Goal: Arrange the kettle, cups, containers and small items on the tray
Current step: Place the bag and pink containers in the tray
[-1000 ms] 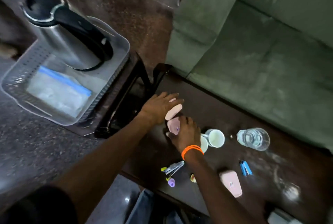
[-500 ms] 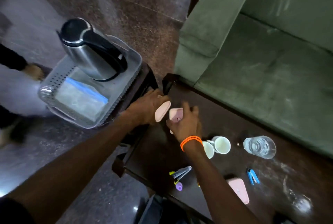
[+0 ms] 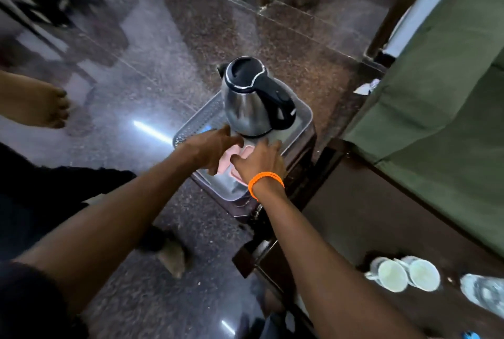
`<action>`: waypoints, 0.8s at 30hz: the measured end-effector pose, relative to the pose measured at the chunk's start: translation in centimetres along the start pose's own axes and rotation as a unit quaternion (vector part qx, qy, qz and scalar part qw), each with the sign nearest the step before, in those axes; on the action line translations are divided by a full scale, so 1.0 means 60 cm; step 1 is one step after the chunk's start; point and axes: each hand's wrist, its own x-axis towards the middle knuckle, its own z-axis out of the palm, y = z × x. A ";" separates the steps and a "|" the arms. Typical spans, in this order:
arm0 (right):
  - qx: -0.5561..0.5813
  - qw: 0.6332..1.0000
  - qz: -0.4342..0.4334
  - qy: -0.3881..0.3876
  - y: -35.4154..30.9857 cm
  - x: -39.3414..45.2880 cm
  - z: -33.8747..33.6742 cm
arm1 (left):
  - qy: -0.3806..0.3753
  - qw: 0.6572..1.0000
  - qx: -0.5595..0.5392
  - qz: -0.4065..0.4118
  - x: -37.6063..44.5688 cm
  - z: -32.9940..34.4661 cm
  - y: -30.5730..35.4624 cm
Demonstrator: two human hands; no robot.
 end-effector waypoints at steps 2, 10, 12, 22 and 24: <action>-0.025 1.000 -0.008 -0.010 -0.006 0.010 0.026 | -0.015 1.000 0.014 0.012 0.012 0.018 -0.010; -0.210 0.972 -0.104 0.017 0.022 0.014 0.090 | -0.075 0.994 -0.067 0.046 0.050 0.046 -0.029; -0.216 0.970 -0.108 0.022 0.034 0.014 0.087 | -0.065 0.993 -0.090 0.048 0.048 0.047 -0.034; -0.202 0.966 -0.163 0.008 0.071 -0.001 0.064 | -0.043 0.995 -0.082 0.026 0.040 0.068 -0.037; -0.180 0.968 -0.174 0.026 0.080 -0.011 0.044 | -0.013 0.997 -0.066 0.021 0.036 0.066 -0.026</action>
